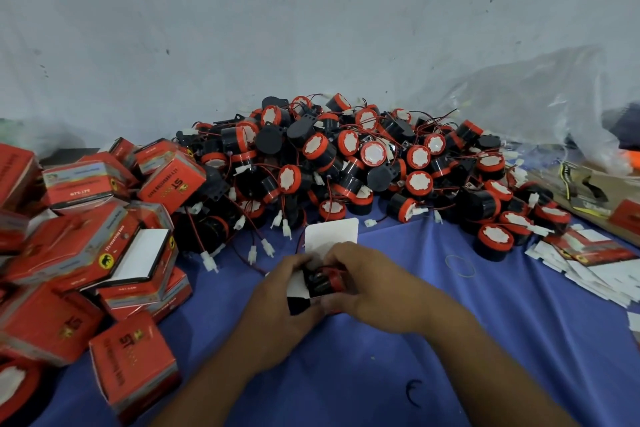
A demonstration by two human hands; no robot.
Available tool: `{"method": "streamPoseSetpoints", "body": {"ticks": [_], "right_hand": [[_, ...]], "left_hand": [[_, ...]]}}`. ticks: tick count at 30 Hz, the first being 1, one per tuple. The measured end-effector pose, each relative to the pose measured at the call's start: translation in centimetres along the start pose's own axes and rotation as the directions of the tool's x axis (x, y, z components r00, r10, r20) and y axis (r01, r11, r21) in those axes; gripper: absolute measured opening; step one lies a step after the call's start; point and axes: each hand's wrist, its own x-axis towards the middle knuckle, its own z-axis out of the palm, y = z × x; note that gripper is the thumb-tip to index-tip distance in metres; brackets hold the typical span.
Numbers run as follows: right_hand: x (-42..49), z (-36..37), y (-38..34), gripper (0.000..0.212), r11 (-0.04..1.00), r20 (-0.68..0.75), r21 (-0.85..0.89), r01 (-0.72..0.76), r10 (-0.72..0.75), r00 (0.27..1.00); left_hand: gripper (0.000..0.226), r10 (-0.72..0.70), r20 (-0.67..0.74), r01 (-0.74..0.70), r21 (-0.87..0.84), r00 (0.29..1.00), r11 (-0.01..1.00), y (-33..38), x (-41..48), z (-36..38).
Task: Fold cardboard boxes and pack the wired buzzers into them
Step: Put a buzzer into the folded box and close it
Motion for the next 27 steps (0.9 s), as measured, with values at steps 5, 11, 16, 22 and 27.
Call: {"method": "streamPoseSetpoints", "body": {"ticks": [5,11,16,22,27], "right_hand": [[-0.2,-1.0,1.0,0.029,0.983,-0.019,0.18,-0.033,0.037,0.999],[0.0,-0.7,0.9,0.011,0.994,-0.061,0.107,-0.004,0.01,0.998],[0.0,-0.4,0.2,0.009,0.99,-0.038,-0.118,0.081,-0.086,0.996],[0.5,-1.6,-0.3,0.03,0.906,0.041,-0.394,0.153,-0.149,0.988],[1.2,-0.3,0.1,0.024,0.967,-0.08,-0.22,0.125,-0.145,0.986]], "left_hand": [[0.069,-0.001,0.007,0.001,-0.022,1.0,1.0,0.2,-0.1,0.0],[0.073,-0.036,-0.012,0.035,-0.032,0.999,0.999,-0.2,0.0,0.1],[0.064,-0.036,-0.016,0.036,-0.019,0.999,0.999,-0.2,-0.1,0.1],[0.062,-0.038,0.003,0.038,-0.028,0.999,0.999,-0.2,0.0,0.1],[0.052,-0.008,-0.009,0.008,-0.015,1.0,1.0,-0.5,0.1,0.0]]}}
